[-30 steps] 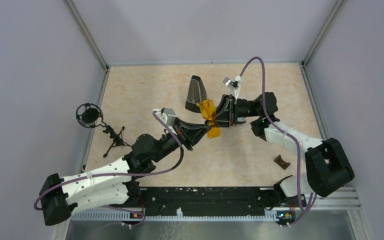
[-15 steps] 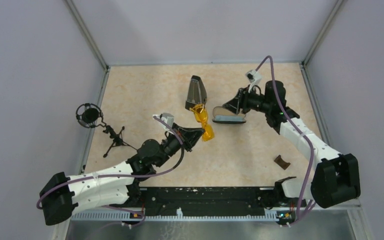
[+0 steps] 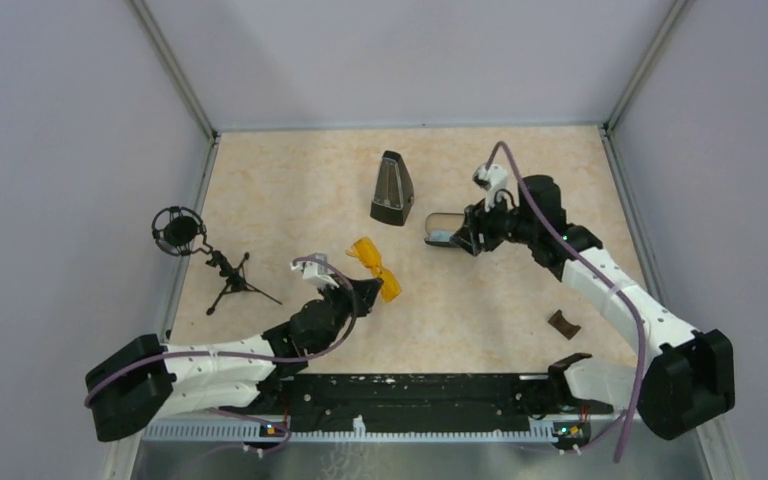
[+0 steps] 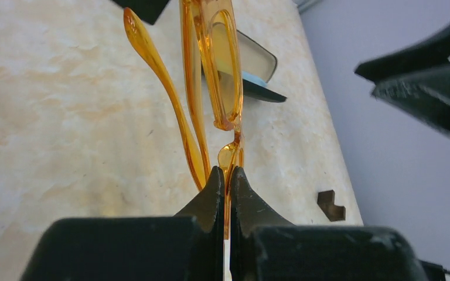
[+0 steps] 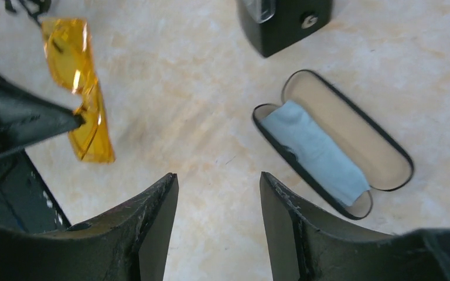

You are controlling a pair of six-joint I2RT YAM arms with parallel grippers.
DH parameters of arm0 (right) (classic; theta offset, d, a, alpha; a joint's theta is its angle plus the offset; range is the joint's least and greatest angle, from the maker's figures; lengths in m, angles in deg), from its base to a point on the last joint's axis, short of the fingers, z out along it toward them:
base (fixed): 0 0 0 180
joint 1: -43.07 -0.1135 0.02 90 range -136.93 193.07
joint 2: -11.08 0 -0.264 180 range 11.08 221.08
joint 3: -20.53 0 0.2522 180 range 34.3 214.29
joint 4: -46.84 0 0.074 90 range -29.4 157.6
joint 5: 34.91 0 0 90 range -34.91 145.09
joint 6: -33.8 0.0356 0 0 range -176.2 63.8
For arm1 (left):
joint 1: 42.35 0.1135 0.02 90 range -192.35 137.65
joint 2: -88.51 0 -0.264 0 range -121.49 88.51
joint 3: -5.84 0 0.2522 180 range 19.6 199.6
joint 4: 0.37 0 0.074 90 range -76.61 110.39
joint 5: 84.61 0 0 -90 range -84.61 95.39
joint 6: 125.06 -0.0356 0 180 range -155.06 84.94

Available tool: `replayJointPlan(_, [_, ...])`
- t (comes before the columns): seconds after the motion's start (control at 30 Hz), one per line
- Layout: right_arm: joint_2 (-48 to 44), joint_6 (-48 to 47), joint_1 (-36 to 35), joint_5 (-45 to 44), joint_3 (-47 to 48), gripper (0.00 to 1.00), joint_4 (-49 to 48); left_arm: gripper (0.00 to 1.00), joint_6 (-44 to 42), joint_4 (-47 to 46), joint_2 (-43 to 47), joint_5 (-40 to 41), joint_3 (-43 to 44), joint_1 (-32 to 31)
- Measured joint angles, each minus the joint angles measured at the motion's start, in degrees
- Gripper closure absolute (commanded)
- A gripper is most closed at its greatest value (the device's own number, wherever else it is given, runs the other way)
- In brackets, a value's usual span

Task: Organize the sunglasses
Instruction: Place the sunglasses at the center of the board.

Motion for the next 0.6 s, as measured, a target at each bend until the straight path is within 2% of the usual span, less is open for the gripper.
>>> replayJointPlan(0.23, [1.27, -9.27, -13.86, -4.13, -0.04, 0.38, 6.25, 1.00, 14.51, 1.22, -7.41, 7.52, -1.05, -0.28])
replayJointPlan(0.47, [13.18, -11.85, -17.77, -1.16, 2.23, 0.38, 10.01, 1.00, 28.52, 1.57, -18.62, 8.92, -1.16, -0.44])
replayJointPlan(0.6, [18.58, -12.44, -20.37, -1.22, 3.65, 0.37, 10.47, 1.00, 34.60, -1.51, -23.28, 8.90, -1.20, -0.44])
